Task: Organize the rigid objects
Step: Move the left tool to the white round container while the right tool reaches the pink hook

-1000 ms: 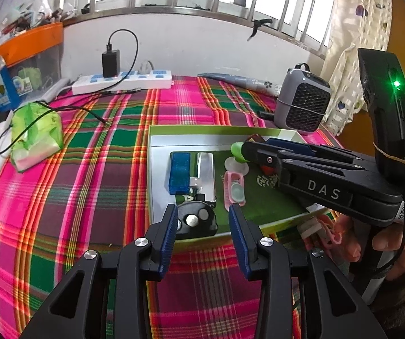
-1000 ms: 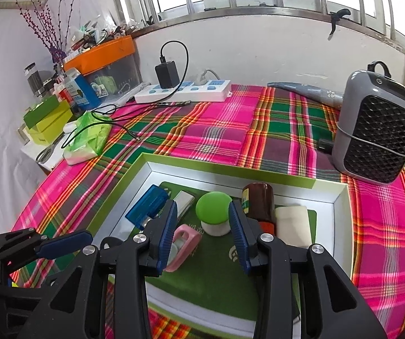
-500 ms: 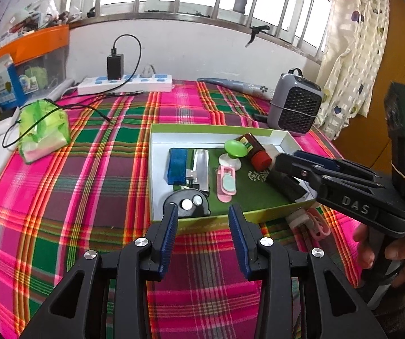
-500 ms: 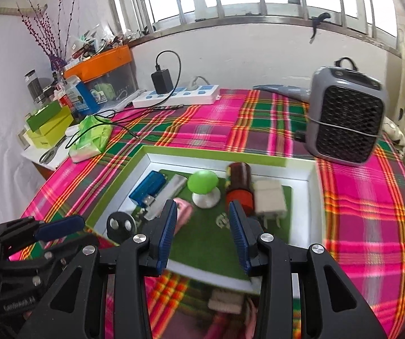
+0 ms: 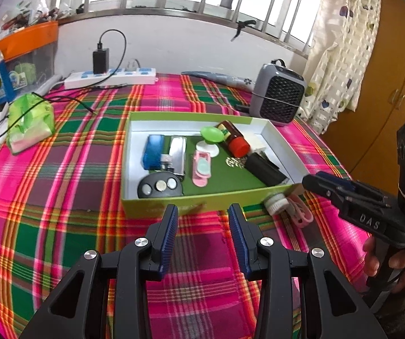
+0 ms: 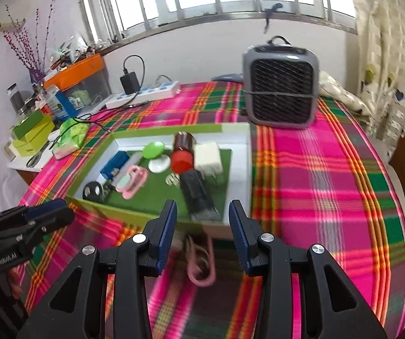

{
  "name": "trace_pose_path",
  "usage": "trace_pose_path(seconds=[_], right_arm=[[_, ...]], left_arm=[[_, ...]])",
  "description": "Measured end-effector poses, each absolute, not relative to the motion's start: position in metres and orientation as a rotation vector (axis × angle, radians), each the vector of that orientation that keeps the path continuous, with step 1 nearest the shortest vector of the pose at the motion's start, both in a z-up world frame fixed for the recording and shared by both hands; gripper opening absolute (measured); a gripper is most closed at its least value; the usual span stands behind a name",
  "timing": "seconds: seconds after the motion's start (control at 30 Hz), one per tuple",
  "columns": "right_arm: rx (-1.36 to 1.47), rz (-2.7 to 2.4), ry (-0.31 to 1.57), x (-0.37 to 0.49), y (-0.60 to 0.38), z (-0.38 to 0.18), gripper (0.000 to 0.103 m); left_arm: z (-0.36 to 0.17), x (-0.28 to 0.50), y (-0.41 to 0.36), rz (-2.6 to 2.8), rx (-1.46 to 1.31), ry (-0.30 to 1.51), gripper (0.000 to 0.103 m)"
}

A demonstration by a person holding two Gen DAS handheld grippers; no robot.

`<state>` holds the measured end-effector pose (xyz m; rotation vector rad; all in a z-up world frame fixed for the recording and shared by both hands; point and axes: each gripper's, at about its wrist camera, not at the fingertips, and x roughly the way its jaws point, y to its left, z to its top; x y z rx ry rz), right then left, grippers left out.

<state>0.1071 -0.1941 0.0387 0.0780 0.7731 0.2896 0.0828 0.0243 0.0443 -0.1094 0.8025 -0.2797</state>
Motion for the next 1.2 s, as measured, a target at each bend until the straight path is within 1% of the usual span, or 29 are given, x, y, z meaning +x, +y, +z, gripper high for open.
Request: trace_pose_path(seconds=[0.03, 0.07, 0.13, 0.77, 1.03, 1.1, 1.13, 1.17, 1.2], right_arm=[[0.074, 0.285, 0.781, 0.105, -0.196, 0.037, 0.041], [0.073, 0.284, 0.788, 0.102, -0.198, 0.034, 0.045], [0.072, 0.295, 0.794, 0.097, -0.199, 0.031, 0.048], [-0.018, 0.301, 0.890, 0.102, -0.182, 0.007, 0.048], [-0.042, 0.286, 0.888, 0.101, -0.183, 0.007, 0.048], [-0.043, 0.286, 0.886, 0.101, -0.184, 0.007, 0.045], [-0.045, 0.285, 0.886, 0.100, -0.184, 0.008, 0.037], [-0.047, 0.284, 0.885, 0.100, -0.185, 0.008, 0.033], [-0.046, 0.285, 0.885, 0.100, -0.186, 0.008, 0.033]], left_arm=[[0.044, 0.082, 0.023, -0.283, -0.110, 0.805, 0.036], [0.042, 0.082, 0.021, -0.289, -0.113, 0.809, 0.036], [0.040, 0.082, 0.018, -0.301, -0.115, 0.815, 0.036], [0.032, 0.085, 0.004, -0.328, -0.096, 0.846, 0.036], [0.028, 0.088, -0.008, -0.344, -0.077, 0.867, 0.036], [0.027, 0.089, -0.011, -0.347, -0.075, 0.870, 0.036], [0.027, 0.089, -0.014, -0.349, -0.073, 0.872, 0.036], [0.027, 0.090, -0.015, -0.352, -0.072, 0.872, 0.036], [0.027, 0.090, -0.016, -0.355, -0.070, 0.872, 0.036]])
